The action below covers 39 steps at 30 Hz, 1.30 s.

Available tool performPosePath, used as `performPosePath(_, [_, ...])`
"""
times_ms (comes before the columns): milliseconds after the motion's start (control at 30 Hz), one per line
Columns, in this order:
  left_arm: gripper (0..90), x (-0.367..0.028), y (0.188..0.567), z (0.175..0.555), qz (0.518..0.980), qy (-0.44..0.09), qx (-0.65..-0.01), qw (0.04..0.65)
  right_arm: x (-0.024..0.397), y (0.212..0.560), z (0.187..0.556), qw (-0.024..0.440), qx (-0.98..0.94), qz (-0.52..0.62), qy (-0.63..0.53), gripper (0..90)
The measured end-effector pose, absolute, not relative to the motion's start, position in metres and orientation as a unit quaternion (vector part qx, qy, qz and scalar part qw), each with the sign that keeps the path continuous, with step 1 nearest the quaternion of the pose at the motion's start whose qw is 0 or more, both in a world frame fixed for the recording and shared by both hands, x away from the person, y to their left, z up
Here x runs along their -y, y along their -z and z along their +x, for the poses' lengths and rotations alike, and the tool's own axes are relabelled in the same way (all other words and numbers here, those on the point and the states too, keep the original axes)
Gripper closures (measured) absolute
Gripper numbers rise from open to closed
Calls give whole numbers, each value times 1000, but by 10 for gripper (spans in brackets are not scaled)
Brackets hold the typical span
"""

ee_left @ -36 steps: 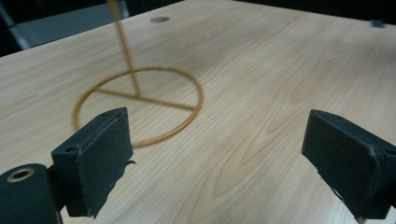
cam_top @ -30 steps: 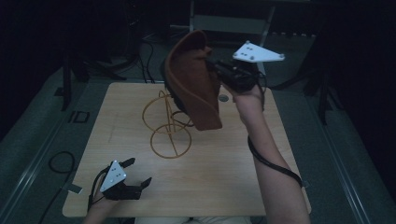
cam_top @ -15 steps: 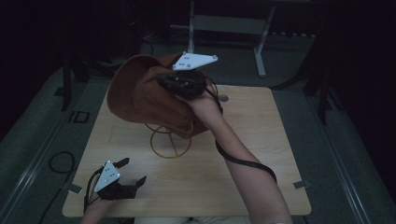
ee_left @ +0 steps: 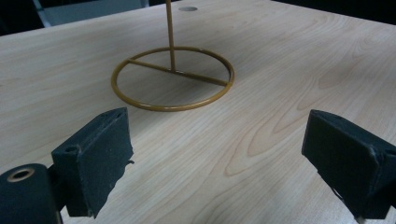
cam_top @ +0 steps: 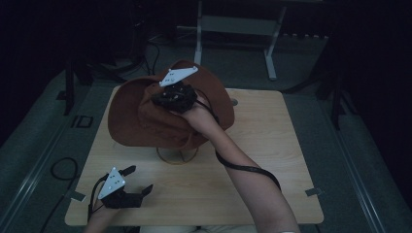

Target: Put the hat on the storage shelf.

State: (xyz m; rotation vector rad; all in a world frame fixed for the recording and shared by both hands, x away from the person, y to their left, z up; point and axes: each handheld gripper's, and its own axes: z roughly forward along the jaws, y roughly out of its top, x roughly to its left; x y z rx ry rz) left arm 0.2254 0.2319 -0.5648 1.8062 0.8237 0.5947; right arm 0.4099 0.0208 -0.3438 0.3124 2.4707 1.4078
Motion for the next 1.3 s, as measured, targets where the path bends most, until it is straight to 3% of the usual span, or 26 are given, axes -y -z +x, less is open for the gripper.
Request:
performPosePath(267, [90, -232, 567, 225, 749, -238, -342, 515, -18, 352, 414, 121, -852, 115, -496, 881])
performPosePath(533, [90, -232, 567, 225, 750, -240, -343, 513, -10, 342, 409, 117, -855, 104, -495, 634])
performPosePath(833, [90, -232, 567, 226, 745, -238, -347, 517, 28, 328, 399, 112, -843, 110, -514, 516])
performPosePath(1300, [90, -227, 568, 228, 750, -235, -342, 515, 94, 340, 384, 106, -826, 131, -538, 375])
